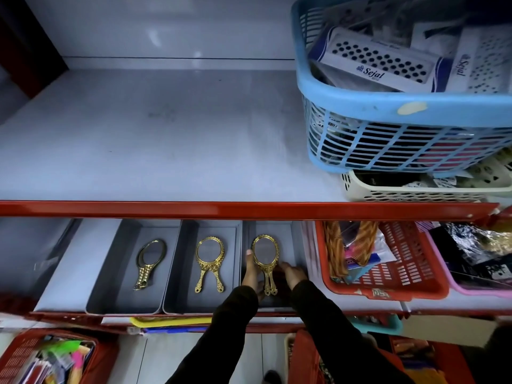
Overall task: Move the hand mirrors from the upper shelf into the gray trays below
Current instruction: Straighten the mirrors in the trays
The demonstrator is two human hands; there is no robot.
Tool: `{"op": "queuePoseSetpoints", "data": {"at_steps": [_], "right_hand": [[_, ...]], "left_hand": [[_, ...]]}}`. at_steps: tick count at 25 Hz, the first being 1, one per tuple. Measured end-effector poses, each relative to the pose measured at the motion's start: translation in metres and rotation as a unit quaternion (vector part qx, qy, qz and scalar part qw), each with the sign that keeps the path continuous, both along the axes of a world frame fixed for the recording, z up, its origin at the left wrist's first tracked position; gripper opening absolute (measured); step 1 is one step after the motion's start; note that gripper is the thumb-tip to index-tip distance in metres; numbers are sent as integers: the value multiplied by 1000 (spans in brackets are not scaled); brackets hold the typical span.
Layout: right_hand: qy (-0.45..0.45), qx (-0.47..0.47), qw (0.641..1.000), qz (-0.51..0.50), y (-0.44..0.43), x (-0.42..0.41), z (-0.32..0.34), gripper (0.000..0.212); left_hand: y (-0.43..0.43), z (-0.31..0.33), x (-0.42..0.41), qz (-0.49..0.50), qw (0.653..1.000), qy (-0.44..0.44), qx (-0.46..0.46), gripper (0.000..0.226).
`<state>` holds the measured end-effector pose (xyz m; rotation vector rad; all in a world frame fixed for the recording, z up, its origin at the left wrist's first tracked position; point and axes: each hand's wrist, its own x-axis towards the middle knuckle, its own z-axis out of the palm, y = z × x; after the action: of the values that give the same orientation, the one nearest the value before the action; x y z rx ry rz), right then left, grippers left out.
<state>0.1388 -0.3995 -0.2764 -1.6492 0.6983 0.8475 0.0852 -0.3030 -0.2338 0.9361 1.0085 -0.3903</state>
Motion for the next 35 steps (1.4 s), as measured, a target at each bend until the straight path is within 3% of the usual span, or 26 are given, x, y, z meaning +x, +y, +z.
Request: {"op": "queuePoseSetpoints", "data": {"at_steps": [14, 18, 24, 35], "right_hand": [[1, 31, 999, 39, -5, 1, -32, 30], [-14, -20, 997, 77, -2, -9, 2, 34], [-50, -95, 987, 116, -5, -13, -7, 43], [-74, -123, 976, 164, -4, -16, -5, 45]], "left_hand": [[-5, 12, 1, 4, 1000, -2, 12, 86], [-8, 16, 1, 10, 1000, -2, 8, 87], [-11, 24, 2, 2, 1000, -16, 18, 76], [-9, 29, -2, -13, 1000, -4, 19, 77]]}}
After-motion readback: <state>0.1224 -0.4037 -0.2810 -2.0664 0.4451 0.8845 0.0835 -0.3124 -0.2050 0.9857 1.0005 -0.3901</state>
